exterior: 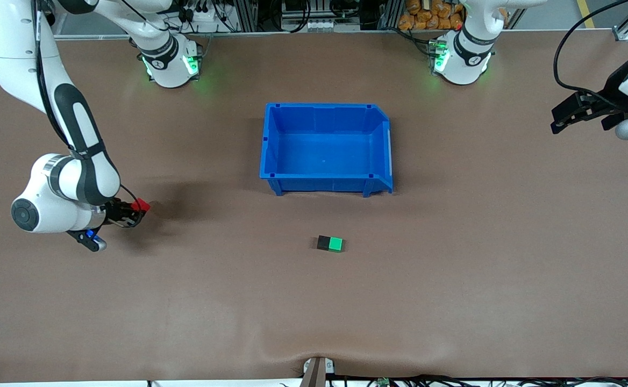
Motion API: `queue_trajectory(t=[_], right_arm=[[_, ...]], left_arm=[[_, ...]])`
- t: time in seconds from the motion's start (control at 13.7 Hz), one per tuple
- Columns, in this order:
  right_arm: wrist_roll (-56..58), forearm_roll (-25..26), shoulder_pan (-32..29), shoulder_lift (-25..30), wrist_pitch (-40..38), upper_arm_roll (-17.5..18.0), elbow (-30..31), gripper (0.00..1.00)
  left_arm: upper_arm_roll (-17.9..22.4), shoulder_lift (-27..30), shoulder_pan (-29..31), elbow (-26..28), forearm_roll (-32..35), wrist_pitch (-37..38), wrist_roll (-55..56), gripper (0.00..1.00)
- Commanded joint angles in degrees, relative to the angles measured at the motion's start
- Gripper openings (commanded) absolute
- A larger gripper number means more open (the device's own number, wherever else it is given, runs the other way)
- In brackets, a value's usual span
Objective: Attach green and red cubes to black cube
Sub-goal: 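Carry the red cube with the right gripper toward the black cube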
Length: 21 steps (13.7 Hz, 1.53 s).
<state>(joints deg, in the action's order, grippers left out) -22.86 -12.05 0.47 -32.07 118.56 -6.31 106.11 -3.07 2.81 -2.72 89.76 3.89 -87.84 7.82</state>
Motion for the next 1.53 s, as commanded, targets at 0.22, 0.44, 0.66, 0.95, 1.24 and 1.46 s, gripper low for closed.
queue_trajectory(t=[0.22, 0.44, 0.66, 0.95, 1.24, 1.46], right_arm=[[-5.17, -3.33, 0.85, -1.16, -0.88, -0.11, -2.31, 0.0], [-8.24, -4.65, 1.73, -1.24, -0.79, -0.11, -2.57, 0.0], [-8.95, -7.28, 2.08, -1.86, -0.79, -0.11, -3.54, 0.0], [-12.81, -8.16, 3.05, -2.21, -0.79, -0.11, -4.5, 0.0], [-15.89, -8.51, 4.28, -3.26, -0.53, -0.11, -5.82, 0.0], [-18.0, -10.62, 5.42, -3.88, -0.53, -0.11, -6.79, 0.0]], left_arm=[[0.08, 1.41, 0.08, 0.24, 0.24, 1.53, -1.14, 1.0], [0.0, 1.32, 0.08, 0.16, 0.24, 1.53, -0.96, 1.0], [-0.09, 1.32, 0.08, 0.24, 0.24, 1.53, -1.4, 1.0], [-0.09, 1.41, 0.08, 0.16, 0.24, 1.53, -1.31, 1.0], [-0.01, 1.41, 0.08, 0.16, 0.24, 1.62, -1.4, 1.0], [0.17, 1.41, 0.08, 0.24, 0.24, 1.53, -1.49, 1.0]])
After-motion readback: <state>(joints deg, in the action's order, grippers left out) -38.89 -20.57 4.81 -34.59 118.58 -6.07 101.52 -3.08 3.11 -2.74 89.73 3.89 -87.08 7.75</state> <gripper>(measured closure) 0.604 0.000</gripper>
